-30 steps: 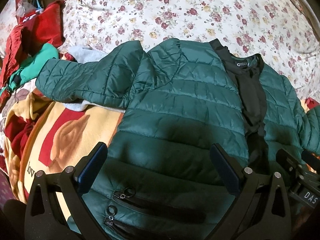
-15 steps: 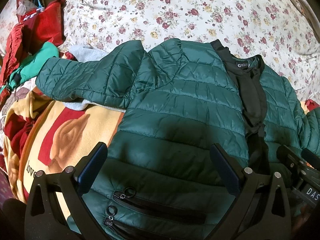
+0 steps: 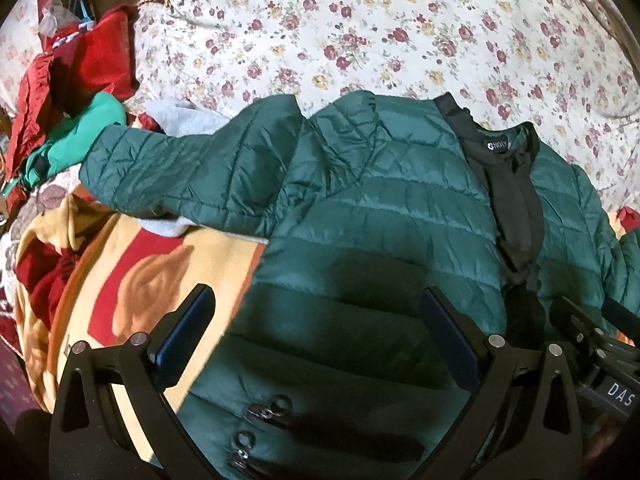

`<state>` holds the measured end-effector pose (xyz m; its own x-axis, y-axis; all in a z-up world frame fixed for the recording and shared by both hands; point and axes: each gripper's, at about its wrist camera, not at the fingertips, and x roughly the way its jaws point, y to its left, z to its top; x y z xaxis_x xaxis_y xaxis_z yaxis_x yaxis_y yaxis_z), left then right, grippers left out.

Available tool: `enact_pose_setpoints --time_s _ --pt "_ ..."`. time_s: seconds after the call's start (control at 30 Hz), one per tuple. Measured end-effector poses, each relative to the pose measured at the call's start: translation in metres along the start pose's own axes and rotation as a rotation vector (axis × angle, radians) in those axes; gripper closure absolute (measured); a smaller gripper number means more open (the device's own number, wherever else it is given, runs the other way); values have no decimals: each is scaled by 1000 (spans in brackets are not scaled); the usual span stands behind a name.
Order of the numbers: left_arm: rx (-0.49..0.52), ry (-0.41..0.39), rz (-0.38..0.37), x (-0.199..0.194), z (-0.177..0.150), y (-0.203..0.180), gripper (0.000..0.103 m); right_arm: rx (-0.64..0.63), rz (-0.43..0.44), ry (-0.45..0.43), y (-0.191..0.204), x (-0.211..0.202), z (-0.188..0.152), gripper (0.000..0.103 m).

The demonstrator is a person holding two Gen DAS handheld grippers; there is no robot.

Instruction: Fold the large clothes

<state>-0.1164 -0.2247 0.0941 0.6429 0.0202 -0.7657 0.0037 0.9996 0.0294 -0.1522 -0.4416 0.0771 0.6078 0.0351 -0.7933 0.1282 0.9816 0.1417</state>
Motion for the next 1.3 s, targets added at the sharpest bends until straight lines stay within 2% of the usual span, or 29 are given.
enact_pose_setpoints --time_s 0.47,0.63,1.0,1.3 --pt "-24 -20 31 13 28 18 1 -8 22 -5 16 15 18 0" --pt "-27 -26 45 19 38 23 1 -5 69 4 25 26 30 0" --pt "-61 -15 67 34 60 47 1 -5 64 39 31 55 39 0" --pt "-107 -16 32 36 79 74 1 -33 77 56 38 64 39 0"
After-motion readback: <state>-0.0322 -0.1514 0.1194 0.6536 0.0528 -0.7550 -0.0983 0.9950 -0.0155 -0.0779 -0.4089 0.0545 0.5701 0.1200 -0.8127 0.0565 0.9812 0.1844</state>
